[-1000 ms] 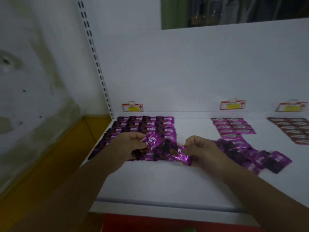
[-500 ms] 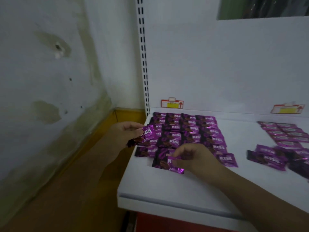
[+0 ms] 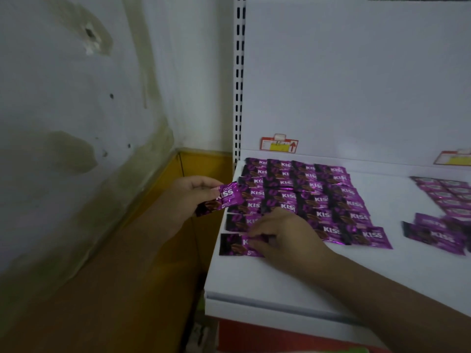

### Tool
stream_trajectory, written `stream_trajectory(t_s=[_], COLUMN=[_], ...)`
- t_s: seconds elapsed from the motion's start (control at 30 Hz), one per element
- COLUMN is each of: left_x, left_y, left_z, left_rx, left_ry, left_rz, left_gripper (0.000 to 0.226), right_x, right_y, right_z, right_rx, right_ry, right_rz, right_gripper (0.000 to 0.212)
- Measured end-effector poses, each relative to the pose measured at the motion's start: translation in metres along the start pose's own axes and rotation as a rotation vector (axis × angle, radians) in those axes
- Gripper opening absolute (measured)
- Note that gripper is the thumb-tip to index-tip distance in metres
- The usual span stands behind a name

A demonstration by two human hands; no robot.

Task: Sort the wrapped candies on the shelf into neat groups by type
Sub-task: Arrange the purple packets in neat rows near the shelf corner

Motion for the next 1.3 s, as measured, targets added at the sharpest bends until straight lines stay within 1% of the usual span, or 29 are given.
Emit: stream_trajectory(t_s=[0.1, 0.23, 0.3, 0.4, 0.5, 0.6, 0.7, 0.8, 0.83, 0.87, 0.9, 0.93, 1.0, 1.1, 1.3], left_x=[-0.001, 0.001, 0.003, 0.005, 0.007, 0.014, 0.022, 0.026, 0.026, 0.028, 0.03, 0.032, 0.037, 0.042, 0.044], left_y=[0.0, 0.006, 0.009, 0.018, 0.029, 0.031, 0.025, 0.022, 0.025, 0.031, 0.034, 0.034, 0.027, 0.018, 0.016], left_z=[-0.004, -0.022, -0.033, -0.046, -0.053, -0.066, -0.08, -0.078, -0.073, -0.068, -0.067, -0.069, -0.073, -0.081, -0.087], left_rx=[-0.018, -0.097, -0.113, -0.136, -0.143, -0.125, -0.16, -0.199, -0.258, -0.373, -0.516, -0.641, -0.79, -0.867, -0.857], left_ry=[-0.02, -0.128, -0.158, -0.159, -0.151, -0.194, -0.219, -0.13, -0.075, -0.029, -0.016, -0.033, -0.081, -0.13, -0.146], left_rz=[0.032, 0.019, 0.005, -0.043, -0.103, -0.119, -0.121, -0.171, -0.229, -0.309, -0.385, -0.438, -0.463, -0.474, -0.476], left_gripper=[0.021, 0.028, 0.032, 0.032, 0.028, 0.023, 0.023, 0.016, 0.012, 0.014, 0.017, 0.022, 0.03, 0.029, 0.026], right_x=[0.0, 0.001, -0.001, -0.002, 0.006, 0.014, 0.02, 0.028, 0.031, 0.035, 0.039, 0.043, 0.05, 0.057, 0.06], right_y=[0.001, 0.002, -0.004, -0.007, 0.001, 0.001, -0.001, 0.006, 0.012, 0.019, 0.025, 0.031, 0.038, 0.039, 0.035], right_z=[0.001, 0.028, 0.042, 0.056, 0.066, 0.062, 0.055, 0.056, 0.058, 0.06, 0.062, 0.062, 0.06, 0.059, 0.052], right_rx=[0.032, 0.03, 0.043, 0.106, 0.056, 0.067, 0.125, 0.144, 0.136, 0.123, 0.11, 0.103, 0.112, 0.131, 0.138], right_ry=[0.021, 0.206, 0.258, 0.248, 0.247, 0.171, 0.126, 0.13, 0.15, 0.174, 0.192, 0.201, 0.206, 0.232, 0.216], right_rz=[-0.005, -0.025, 0.013, 0.041, 0.026, 0.07, 0.136, 0.127, 0.099, 0.062, 0.026, -0.001, -0.025, -0.014, 0.024], right_gripper=[0.014, 0.01, 0.016, 0.027, 0.03, 0.039, 0.032, 0.028, 0.028, 0.028, 0.028, 0.027, 0.026, 0.024, 0.022])
Point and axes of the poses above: each hand's wrist, its own x-axis away from the middle knuckle, its own z-axis out of the back of the hand, y = z × x, the point moved 9 cm from there along -x, towards the middle knuckle, and after that the axes turned 2 degrees about y, right-handed, at the moved point
